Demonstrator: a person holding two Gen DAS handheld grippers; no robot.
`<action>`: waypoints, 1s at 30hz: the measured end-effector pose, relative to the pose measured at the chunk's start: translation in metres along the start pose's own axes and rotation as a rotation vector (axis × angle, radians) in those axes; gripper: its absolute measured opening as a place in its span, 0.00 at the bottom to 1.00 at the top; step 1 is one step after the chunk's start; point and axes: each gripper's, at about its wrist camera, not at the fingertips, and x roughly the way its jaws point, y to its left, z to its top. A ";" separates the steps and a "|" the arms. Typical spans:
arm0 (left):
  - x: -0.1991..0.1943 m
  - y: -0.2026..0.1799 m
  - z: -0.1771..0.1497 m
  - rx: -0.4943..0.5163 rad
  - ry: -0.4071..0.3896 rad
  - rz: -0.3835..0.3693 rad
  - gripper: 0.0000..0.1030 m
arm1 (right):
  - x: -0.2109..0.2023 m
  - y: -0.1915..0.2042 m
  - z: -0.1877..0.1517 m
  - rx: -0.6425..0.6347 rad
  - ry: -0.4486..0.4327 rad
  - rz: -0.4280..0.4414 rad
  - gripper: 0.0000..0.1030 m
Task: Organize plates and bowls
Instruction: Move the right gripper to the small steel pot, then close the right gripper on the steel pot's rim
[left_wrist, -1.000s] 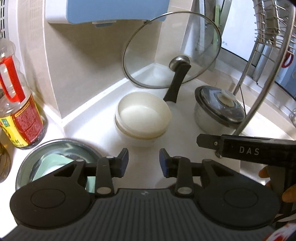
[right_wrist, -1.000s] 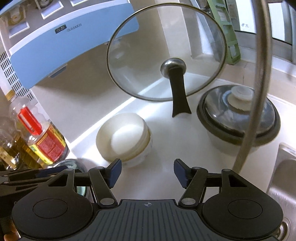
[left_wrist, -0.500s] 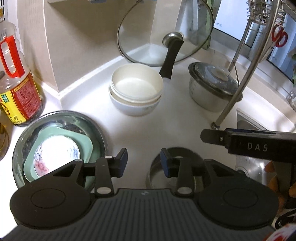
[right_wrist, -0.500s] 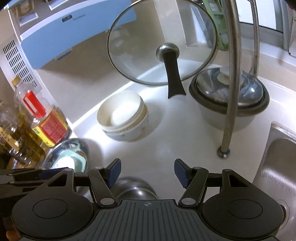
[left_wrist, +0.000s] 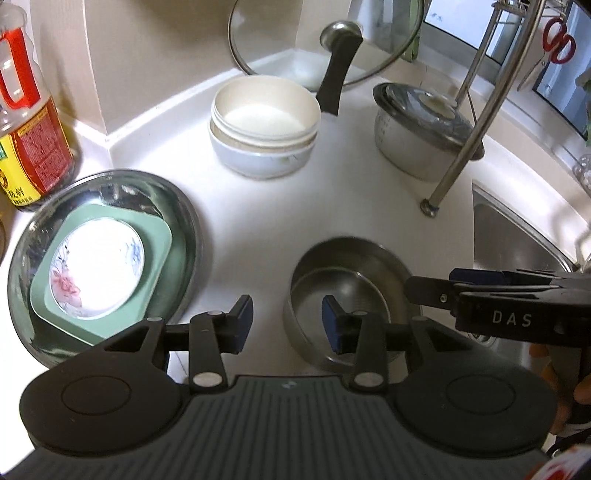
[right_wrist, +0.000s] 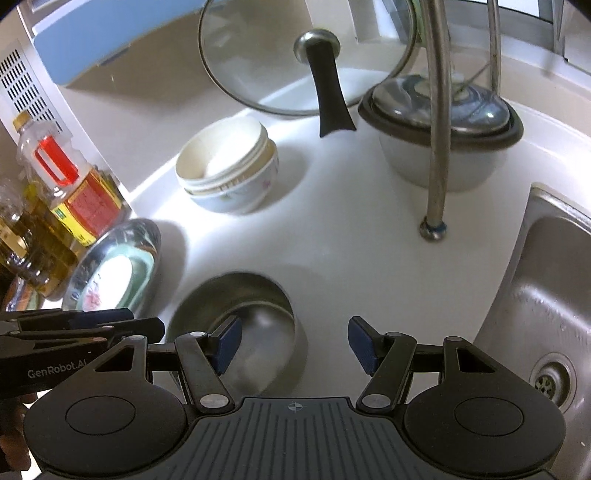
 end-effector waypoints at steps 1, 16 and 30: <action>0.002 0.000 -0.001 -0.003 0.007 -0.002 0.36 | 0.001 0.000 -0.002 -0.005 0.006 -0.002 0.62; 0.014 -0.001 -0.005 -0.016 0.032 -0.017 0.36 | 0.014 0.008 -0.007 -0.042 0.035 -0.005 0.62; 0.027 -0.003 0.001 -0.013 0.058 -0.024 0.35 | 0.028 0.009 -0.002 -0.049 0.060 -0.003 0.42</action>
